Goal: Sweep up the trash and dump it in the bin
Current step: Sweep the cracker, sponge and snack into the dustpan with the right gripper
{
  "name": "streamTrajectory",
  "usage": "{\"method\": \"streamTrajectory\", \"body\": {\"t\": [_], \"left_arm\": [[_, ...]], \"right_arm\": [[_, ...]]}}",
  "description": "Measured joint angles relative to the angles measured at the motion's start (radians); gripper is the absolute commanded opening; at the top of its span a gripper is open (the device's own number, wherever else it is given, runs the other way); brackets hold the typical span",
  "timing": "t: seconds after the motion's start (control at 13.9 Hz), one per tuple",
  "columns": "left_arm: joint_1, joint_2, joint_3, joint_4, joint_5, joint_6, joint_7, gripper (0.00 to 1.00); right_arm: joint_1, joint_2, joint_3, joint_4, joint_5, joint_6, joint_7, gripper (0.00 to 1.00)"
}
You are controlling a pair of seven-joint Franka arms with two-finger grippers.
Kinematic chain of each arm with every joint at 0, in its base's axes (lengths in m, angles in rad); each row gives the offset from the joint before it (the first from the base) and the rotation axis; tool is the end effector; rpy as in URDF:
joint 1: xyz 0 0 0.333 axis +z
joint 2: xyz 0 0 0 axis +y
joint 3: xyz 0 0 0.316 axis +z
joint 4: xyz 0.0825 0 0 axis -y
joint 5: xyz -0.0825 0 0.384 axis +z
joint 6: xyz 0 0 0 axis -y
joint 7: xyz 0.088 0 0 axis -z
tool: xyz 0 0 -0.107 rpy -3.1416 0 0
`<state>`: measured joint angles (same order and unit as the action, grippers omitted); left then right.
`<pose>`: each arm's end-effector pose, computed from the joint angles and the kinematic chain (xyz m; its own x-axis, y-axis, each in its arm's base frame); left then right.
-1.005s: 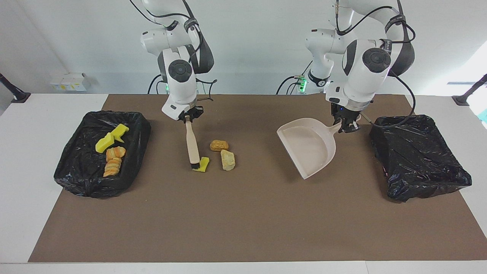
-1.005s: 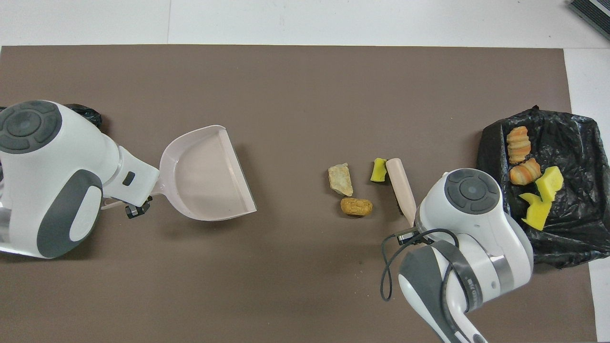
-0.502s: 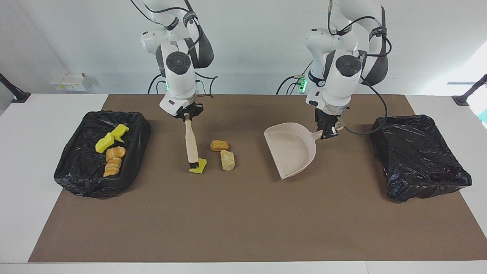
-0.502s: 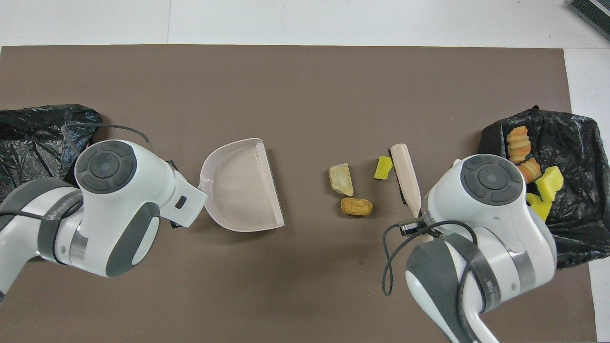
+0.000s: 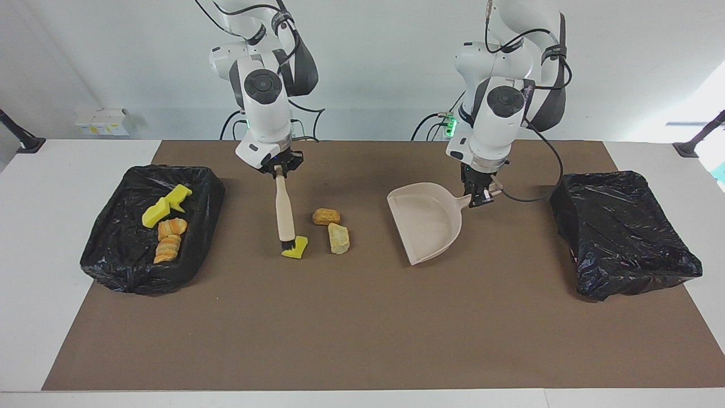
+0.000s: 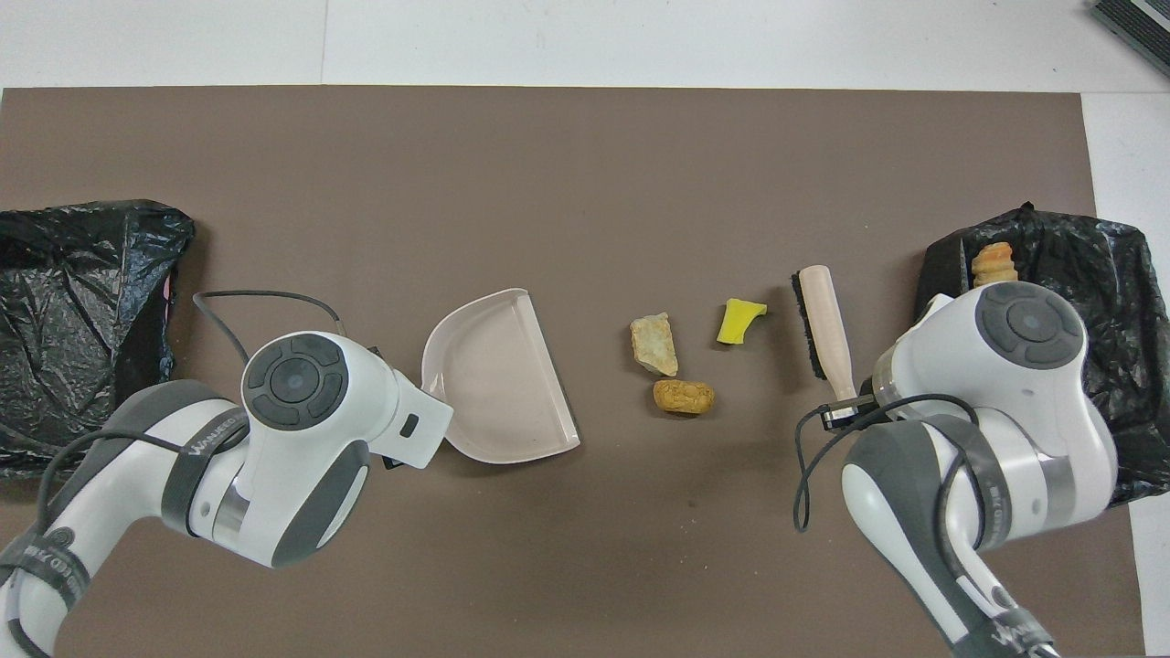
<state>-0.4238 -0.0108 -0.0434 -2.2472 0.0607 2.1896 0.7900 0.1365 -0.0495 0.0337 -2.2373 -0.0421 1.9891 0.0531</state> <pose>0.4608 -0.2300 0.3667 0.2731 -0.9596 -0.0678 -0.9618 -0.2737 -0.0001 0.4862 0.0810 0.3756 0.9720 0.1302 -0.1956 0.1418 -0.9888 0.0464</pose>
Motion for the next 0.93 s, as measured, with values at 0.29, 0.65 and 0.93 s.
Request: {"method": "streamTrajectory", "body": {"t": [0.29,0.65,0.93], "left_arm": [[-0.001,0.000,0.000,0.000,0.000,0.003,-0.012,0.00],[-0.002,0.000,0.000,-0.001,0.000,0.008,-0.016,0.00],[-0.002,0.000,0.000,-0.002,0.000,0.010,-0.017,0.00]], "right_arm": [[0.115,0.012,0.013,-0.036,0.001,0.037,0.142,0.00],[0.255,0.066,0.017,-0.039,0.013,0.135,0.327,0.00],[0.346,0.115,0.021,0.013,0.081,0.146,0.387,0.00]]}}
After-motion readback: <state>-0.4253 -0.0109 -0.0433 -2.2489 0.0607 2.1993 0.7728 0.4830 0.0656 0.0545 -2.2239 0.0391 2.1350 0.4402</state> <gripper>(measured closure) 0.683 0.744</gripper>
